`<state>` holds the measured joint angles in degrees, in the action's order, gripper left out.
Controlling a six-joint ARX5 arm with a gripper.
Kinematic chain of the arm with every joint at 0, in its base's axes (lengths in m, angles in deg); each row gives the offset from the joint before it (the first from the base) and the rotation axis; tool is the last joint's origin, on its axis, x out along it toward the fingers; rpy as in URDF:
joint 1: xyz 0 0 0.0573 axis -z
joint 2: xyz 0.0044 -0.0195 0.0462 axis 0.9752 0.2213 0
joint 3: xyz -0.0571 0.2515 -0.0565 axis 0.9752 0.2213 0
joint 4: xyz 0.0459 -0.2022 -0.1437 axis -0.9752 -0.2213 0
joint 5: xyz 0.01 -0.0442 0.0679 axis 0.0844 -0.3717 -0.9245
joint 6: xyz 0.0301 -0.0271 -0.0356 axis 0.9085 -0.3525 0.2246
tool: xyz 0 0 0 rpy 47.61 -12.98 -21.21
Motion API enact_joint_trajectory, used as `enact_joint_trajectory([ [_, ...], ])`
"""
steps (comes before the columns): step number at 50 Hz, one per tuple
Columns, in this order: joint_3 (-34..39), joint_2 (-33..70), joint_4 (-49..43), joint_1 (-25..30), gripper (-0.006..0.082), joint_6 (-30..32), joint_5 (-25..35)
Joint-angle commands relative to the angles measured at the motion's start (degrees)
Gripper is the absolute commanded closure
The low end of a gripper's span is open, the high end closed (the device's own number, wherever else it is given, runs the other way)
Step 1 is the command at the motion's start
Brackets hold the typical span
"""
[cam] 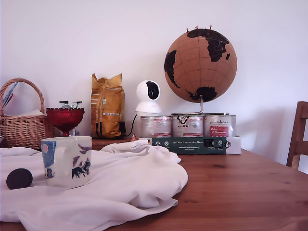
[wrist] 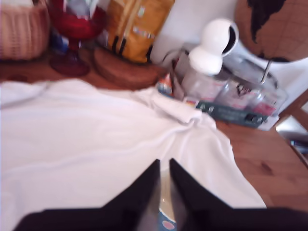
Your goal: Pick the grey coffee capsule and place it inside the blue coffee cup
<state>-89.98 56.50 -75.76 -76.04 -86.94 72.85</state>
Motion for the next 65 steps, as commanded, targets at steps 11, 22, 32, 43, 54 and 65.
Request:
enact_joint_trajectory([
  [11, -8.8, 18.9, -9.3, 0.9, 0.0258, -7.3, 3.3],
  [22, -14.3, 27.6, -16.3, 0.9, 0.0258, -8.1, 2.8],
  [32, -16.2, 35.4, -19.1, 3.1, 0.0257, -7.6, 2.8],
  [43, -16.2, 41.1, -19.1, 4.9, 0.0258, -7.1, -0.1],
  [54, -16.3, 44.8, -17.5, 5.0, 0.0258, -6.9, -1.7],
  [65, -16.3, 47.7, -15.2, 5.3, 0.0259, -6.3, -2.8],
])
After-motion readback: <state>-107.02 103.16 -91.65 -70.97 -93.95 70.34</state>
